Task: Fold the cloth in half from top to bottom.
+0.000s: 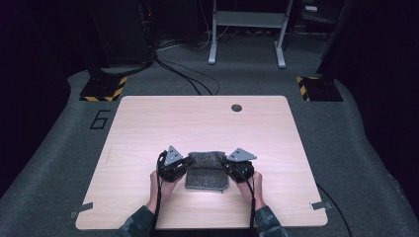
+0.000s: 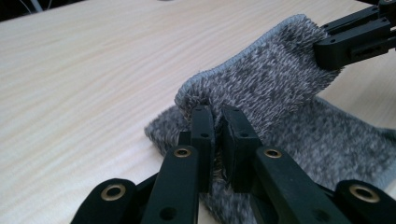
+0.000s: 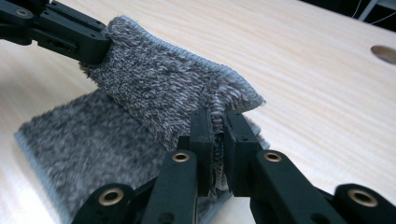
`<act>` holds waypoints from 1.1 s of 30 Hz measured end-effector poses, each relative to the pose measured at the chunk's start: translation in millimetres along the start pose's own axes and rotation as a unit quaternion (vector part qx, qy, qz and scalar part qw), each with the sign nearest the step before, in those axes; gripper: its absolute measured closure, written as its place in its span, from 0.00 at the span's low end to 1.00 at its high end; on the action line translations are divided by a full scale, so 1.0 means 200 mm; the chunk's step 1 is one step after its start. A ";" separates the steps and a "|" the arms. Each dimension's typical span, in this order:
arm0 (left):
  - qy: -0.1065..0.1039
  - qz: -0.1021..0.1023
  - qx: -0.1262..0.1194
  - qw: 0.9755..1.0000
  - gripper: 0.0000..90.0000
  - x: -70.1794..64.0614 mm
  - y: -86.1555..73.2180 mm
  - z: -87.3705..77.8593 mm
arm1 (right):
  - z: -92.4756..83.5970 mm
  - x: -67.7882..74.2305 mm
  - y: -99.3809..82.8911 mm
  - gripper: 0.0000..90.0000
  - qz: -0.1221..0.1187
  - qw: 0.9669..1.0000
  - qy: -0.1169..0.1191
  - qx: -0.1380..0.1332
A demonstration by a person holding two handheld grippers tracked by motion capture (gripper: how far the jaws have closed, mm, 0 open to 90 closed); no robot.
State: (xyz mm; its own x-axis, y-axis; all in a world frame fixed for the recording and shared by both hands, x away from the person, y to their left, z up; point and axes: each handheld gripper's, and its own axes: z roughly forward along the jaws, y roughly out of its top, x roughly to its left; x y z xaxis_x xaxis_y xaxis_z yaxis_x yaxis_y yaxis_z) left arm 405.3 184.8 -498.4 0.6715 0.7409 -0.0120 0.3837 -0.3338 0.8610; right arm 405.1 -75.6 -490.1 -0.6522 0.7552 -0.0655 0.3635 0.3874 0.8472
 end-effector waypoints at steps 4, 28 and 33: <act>-0.004 -0.002 0.003 1.000 0.90 -0.01 -0.04 0.00 | -0.01 0.02 -0.03 0.91 0.001 1.000 0.005 0.006; -0.005 -0.042 0.022 0.999 0.33 0.04 -0.04 -0.14 | -0.20 -0.01 -0.09 0.62 0.032 0.999 0.008 -0.004; -0.016 -0.027 0.050 0.998 0.26 0.00 -0.03 -0.07 | -0.12 0.06 -0.11 0.56 0.028 0.999 0.013 0.040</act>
State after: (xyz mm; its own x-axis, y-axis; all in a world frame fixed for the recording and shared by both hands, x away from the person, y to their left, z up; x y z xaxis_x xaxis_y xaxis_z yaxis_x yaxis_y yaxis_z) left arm 393.2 194.6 -496.2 0.6668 0.7415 -0.0744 0.4809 -0.3519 0.8031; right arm 374.3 -88.1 -496.6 -0.6460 0.7633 -0.0043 0.4511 0.3863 0.8045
